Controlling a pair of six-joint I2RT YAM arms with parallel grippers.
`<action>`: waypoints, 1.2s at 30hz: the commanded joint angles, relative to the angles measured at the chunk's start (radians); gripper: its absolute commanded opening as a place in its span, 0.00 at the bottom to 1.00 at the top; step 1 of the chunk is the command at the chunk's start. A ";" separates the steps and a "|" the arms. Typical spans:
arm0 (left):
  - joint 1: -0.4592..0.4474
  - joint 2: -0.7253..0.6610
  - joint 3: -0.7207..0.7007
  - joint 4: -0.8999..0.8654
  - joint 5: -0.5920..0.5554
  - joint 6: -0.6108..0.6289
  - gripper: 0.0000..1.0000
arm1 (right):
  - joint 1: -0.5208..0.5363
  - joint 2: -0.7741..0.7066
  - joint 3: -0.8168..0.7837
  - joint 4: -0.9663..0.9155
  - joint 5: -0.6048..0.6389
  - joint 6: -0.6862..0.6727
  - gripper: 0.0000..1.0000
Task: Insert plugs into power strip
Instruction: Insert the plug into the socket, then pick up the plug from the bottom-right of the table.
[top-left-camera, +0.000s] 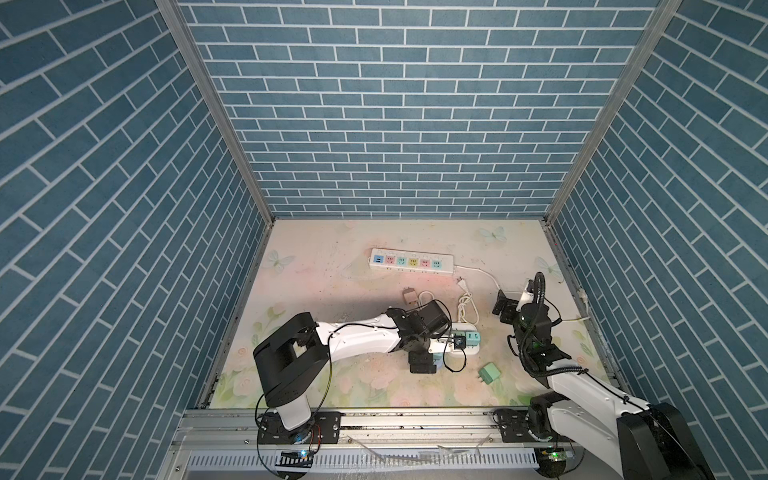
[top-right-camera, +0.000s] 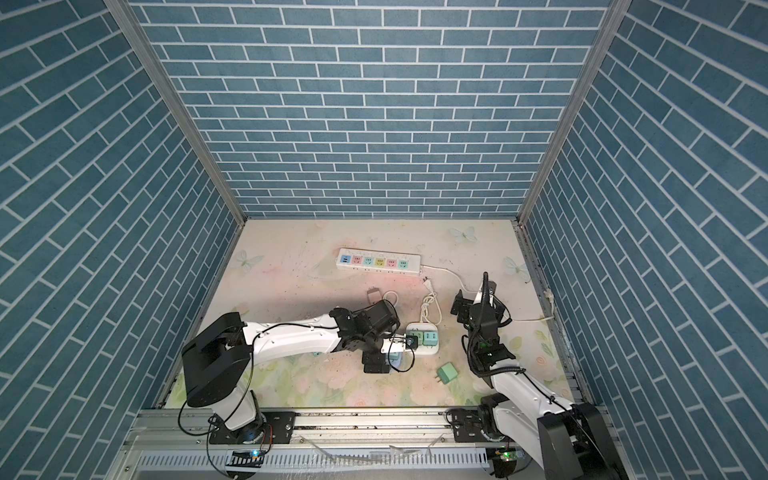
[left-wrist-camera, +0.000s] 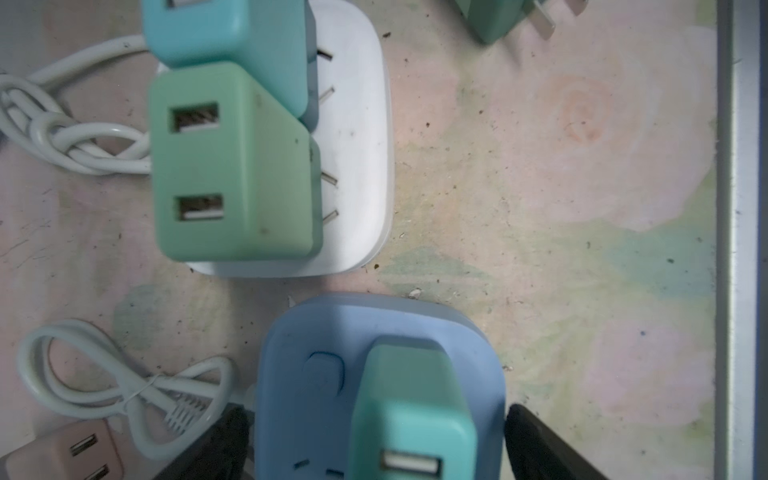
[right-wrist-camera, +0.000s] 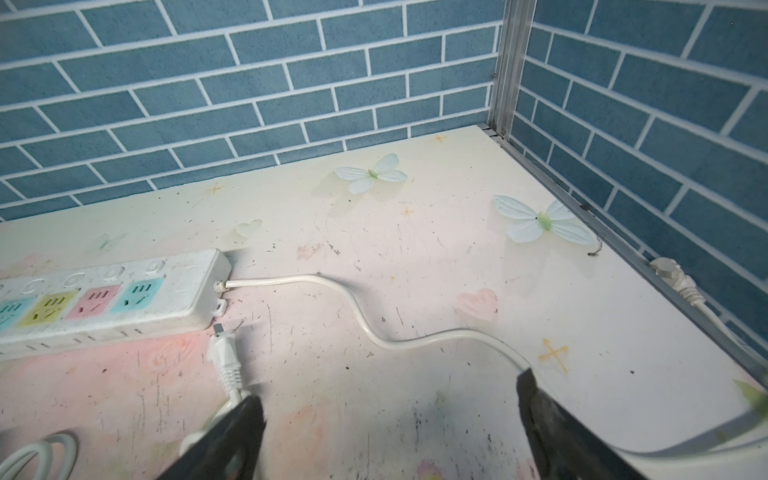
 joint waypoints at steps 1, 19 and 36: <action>0.005 -0.107 -0.022 0.011 -0.042 -0.029 1.00 | -0.005 0.015 0.032 0.007 0.003 0.026 0.98; 0.322 -1.115 -0.539 0.069 -0.468 -0.748 1.00 | -0.002 -0.196 0.235 -0.786 -0.052 0.470 0.84; 0.372 -1.154 -0.692 0.027 -0.660 -0.992 1.00 | 0.459 -0.223 0.395 -1.475 -0.056 0.978 0.91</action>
